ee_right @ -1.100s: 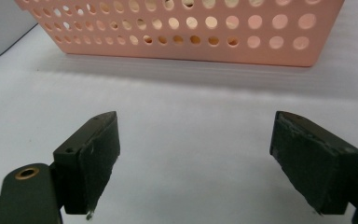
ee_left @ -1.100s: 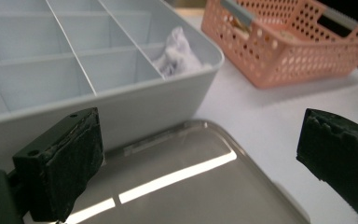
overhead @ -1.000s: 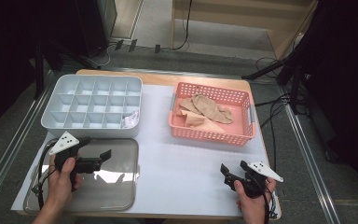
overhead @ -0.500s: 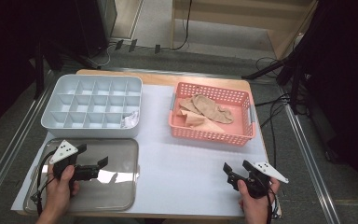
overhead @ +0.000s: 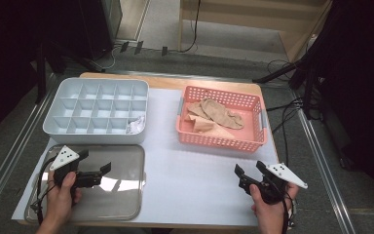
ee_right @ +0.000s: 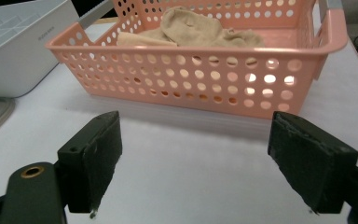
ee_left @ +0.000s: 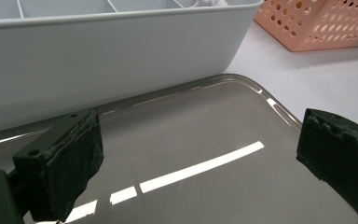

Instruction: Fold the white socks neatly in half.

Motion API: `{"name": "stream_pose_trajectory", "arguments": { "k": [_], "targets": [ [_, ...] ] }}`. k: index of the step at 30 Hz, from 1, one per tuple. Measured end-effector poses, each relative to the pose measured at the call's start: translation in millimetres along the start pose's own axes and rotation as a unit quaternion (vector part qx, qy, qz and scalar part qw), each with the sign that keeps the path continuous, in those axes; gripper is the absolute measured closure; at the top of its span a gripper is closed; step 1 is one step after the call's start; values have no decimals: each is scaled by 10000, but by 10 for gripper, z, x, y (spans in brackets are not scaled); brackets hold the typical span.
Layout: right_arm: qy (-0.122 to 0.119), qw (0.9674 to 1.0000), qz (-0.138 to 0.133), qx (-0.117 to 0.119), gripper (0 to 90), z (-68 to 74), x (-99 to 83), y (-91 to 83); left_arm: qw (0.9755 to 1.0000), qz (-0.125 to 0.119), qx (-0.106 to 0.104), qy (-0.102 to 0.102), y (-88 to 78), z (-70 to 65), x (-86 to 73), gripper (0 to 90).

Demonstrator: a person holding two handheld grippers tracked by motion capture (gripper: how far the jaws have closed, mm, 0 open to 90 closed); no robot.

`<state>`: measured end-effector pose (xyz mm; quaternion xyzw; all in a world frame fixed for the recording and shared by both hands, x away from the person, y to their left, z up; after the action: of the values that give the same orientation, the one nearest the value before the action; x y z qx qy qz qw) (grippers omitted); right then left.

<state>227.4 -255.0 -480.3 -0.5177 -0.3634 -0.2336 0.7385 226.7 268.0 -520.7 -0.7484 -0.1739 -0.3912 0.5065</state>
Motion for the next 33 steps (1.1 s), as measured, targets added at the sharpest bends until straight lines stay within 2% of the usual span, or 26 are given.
{"name": "stream_pose_trajectory", "arguments": {
  "k": [6,12,22,29,33],
  "targets": [
    [44,10000,-58,-10,195,23,228,-21,10000,-22,7,-47,-4,11,5,8],
    [-155,9998,-102,-63,266,69,501,50,10000,-2,3,-80,1,25,0,8],
    [-125,9996,173,206,409,176,790,387,9999,-44,-3,-104,-27,32,2,8],
    [-89,9996,265,80,452,248,1000,618,9999,-40,-19,-117,-27,32,-2,8],
    [-160,9992,364,-60,463,264,1145,772,9999,-33,-32,-93,-21,26,-2,8]
  ]
}}
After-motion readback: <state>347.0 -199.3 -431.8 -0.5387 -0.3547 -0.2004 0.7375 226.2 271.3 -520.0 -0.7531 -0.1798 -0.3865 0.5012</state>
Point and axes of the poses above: each handheld gripper's, and its own axes: y roughly forward along the jaws, x roughly out of its top, z roughly to its left, the point moved 1 cm from there along y, roughly forward along the jaws, and after that the axes turned 10 degrees about z, right-handed, at the moved point
